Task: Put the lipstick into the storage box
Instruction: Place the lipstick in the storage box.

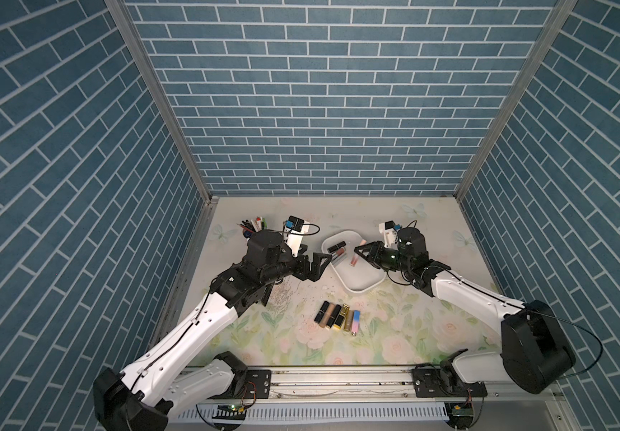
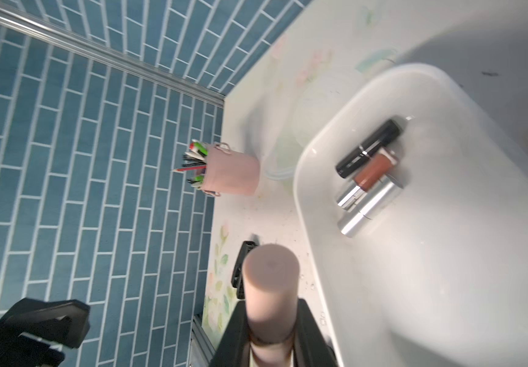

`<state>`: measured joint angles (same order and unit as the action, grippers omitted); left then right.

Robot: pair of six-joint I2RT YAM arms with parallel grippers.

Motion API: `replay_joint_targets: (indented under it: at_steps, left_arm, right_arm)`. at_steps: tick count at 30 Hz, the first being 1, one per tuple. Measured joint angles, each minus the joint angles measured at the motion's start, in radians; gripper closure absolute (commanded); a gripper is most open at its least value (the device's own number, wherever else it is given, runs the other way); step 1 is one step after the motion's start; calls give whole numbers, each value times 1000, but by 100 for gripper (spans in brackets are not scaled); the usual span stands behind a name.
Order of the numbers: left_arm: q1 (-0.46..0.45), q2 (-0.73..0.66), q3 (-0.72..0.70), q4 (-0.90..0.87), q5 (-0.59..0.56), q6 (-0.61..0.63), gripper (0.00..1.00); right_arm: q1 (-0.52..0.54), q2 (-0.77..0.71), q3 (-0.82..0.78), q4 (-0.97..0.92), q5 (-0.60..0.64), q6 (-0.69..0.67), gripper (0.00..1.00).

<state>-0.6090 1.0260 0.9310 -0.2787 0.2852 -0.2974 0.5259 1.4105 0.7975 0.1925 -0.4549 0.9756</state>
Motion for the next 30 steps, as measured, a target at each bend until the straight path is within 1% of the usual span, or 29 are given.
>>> replay_joint_targets:
  at_steps: [5, 10, 21, 26, 30]
  left_arm:
    - [-2, -10, -89, -16, -50, 0, 0]
    - [-14, -10, -130, -24, -90, 2, 0]
    - [-52, 43, -158, -31, -138, 23, 0]
    - [-53, 54, -158, -39, -154, 37, 0]
    - [-53, 65, -156, -53, -166, 50, 0]
  right_arm:
    - [-1, 89, 11, -27, 28, 24, 98]
    - [-1, 163, 25, -26, 48, 58, 97]
    - [-1, 361, 120, 22, 61, 104, 97]
    - [-1, 426, 174, 37, 63, 121, 92]
    - [-3, 455, 188, 56, 63, 129, 89]
